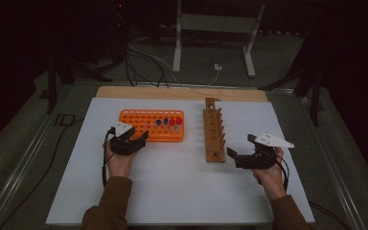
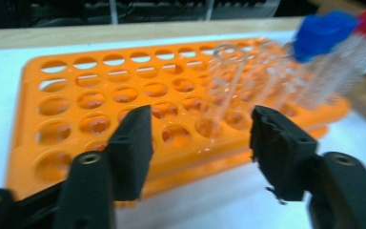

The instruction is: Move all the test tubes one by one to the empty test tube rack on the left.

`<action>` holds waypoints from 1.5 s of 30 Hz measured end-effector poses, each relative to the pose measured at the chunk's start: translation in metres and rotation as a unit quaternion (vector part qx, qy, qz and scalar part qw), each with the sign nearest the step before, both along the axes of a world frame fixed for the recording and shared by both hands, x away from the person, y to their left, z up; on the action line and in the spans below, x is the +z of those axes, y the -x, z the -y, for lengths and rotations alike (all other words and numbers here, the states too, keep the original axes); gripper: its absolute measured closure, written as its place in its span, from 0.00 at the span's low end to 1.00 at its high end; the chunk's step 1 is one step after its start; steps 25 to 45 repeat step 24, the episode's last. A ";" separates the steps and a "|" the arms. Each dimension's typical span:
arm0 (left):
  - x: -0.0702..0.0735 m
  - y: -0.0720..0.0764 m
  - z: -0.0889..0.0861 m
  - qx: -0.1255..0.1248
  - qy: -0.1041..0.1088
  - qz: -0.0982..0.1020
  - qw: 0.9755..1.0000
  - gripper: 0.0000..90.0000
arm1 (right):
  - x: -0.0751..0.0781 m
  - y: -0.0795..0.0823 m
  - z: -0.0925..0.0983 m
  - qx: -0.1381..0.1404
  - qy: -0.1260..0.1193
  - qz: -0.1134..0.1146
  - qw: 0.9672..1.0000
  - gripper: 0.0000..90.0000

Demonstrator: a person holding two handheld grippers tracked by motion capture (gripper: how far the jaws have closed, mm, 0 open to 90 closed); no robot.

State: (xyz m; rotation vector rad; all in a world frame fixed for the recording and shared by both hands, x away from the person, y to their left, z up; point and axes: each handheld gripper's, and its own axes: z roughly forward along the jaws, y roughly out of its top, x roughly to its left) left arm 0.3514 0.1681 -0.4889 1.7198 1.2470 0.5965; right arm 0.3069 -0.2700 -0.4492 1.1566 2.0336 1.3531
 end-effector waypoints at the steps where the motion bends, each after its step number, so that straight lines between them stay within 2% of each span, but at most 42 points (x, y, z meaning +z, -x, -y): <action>1: 0.004 0.006 -0.003 -0.001 0.002 0.008 1.000 0.40 | 0.000 0.001 0.001 -0.001 -0.003 0.002 1.000 0.00; 4: 0.017 0.025 -0.011 -0.005 0.004 0.034 0.999 0.30 | -0.002 0.003 0.003 -0.006 0.001 0.008 1.000 0.00; 6: 0.026 0.038 -0.017 -0.010 0.006 0.055 0.998 0.27 | -0.005 0.005 0.004 -0.008 0.006 0.016 1.000 0.00; 9: 0.035 0.055 -0.027 -0.007 0.003 0.076 0.997 0.18 | -0.007 0.008 0.006 -0.008 0.008 0.022 1.000 0.00; 11: 0.036 0.064 -0.035 -0.001 0.015 0.082 0.997 0.16 | -0.007 0.010 0.009 -0.006 0.000 0.027 1.000 0.00; 16: 0.035 0.082 -0.048 0.012 0.020 0.088 0.996 0.02 | -0.008 0.017 0.018 -0.007 -0.019 0.040 0.999 0.00; 20: 0.036 0.093 -0.050 0.010 0.013 0.093 0.996 0.00 | -0.010 0.022 0.027 -0.010 -0.029 0.044 0.999 0.00; 23: 0.037 0.095 -0.051 0.007 0.012 0.096 0.995 0.00 | -0.010 0.024 0.031 -0.017 -0.038 0.044 0.998 0.00; 45: 0.037 0.095 -0.052 0.010 0.014 0.097 0.995 0.00 | -0.010 0.024 0.032 -0.018 -0.037 0.047 0.998 0.00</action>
